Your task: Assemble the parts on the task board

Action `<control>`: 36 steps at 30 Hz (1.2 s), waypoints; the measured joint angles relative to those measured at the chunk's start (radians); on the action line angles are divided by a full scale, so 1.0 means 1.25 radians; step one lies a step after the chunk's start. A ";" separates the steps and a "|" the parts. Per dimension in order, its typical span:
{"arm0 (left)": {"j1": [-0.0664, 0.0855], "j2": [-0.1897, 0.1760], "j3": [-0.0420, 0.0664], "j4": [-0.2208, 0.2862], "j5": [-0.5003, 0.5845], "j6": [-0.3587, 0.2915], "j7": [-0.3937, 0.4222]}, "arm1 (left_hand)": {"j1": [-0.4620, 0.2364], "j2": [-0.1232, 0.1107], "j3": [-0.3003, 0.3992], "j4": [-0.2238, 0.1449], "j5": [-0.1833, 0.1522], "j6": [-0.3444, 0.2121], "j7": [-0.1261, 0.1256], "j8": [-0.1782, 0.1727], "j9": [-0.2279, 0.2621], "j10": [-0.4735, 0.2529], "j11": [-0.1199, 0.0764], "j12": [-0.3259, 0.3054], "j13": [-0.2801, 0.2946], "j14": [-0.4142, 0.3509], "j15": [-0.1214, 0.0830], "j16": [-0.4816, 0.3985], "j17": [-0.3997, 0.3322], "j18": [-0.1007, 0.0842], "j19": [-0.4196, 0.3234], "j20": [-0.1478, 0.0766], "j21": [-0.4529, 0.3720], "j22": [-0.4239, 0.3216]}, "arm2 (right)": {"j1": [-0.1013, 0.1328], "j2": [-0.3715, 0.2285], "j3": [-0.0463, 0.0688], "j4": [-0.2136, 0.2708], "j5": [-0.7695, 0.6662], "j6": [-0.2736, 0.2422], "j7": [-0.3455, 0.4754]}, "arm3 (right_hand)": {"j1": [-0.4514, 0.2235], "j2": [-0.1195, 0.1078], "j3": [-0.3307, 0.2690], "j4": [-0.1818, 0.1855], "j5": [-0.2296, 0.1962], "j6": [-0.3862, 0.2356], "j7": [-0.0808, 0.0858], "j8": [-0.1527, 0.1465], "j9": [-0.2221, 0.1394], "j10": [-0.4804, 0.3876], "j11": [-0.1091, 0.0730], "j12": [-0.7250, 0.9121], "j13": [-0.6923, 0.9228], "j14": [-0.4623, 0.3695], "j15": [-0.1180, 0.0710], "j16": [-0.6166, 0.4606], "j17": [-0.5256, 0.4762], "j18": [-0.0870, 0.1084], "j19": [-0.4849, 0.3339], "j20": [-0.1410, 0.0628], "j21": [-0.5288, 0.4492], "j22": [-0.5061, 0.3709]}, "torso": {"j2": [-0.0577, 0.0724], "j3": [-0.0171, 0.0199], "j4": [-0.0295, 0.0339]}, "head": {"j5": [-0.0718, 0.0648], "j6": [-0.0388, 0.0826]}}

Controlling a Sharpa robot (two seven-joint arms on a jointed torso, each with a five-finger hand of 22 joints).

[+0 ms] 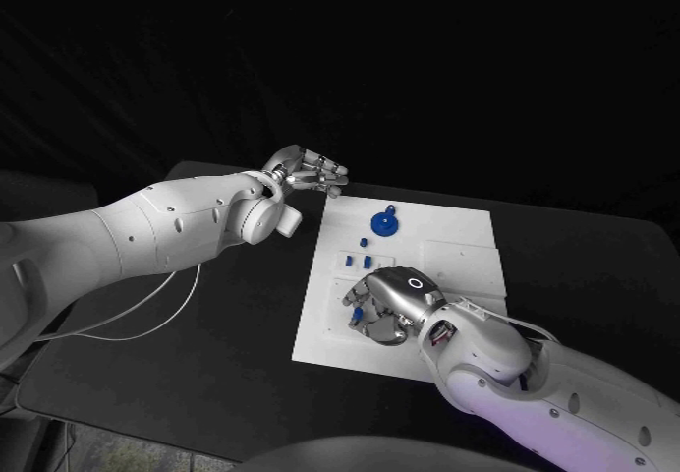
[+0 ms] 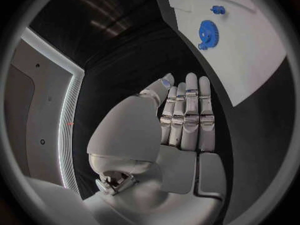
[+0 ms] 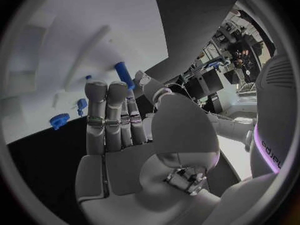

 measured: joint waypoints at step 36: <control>-0.006 -0.022 0.000 -0.003 0.003 0.006 0.007 | -0.006 0.000 -0.003 0.012 -0.003 -0.003 0.003 0.000 0.000 -0.003 0.003 0.000 0.000 0.000 0.000 0.000 0.002 0.000 0.009 0.003 0.000 -0.038 | 0.037 -0.150 0.086 0.039 0.314 -0.144 0.046 | -0.001 0.035 -0.246 0.101 0.152 0.042 0.004 0.004 0.050 0.089 -0.076 0.446 0.306 0.029 -0.042 0.000 -0.037 -0.019 -0.003 -0.038 0.049 -0.034 | -0.008 0.0017 -0.0057 | -0.052 0.024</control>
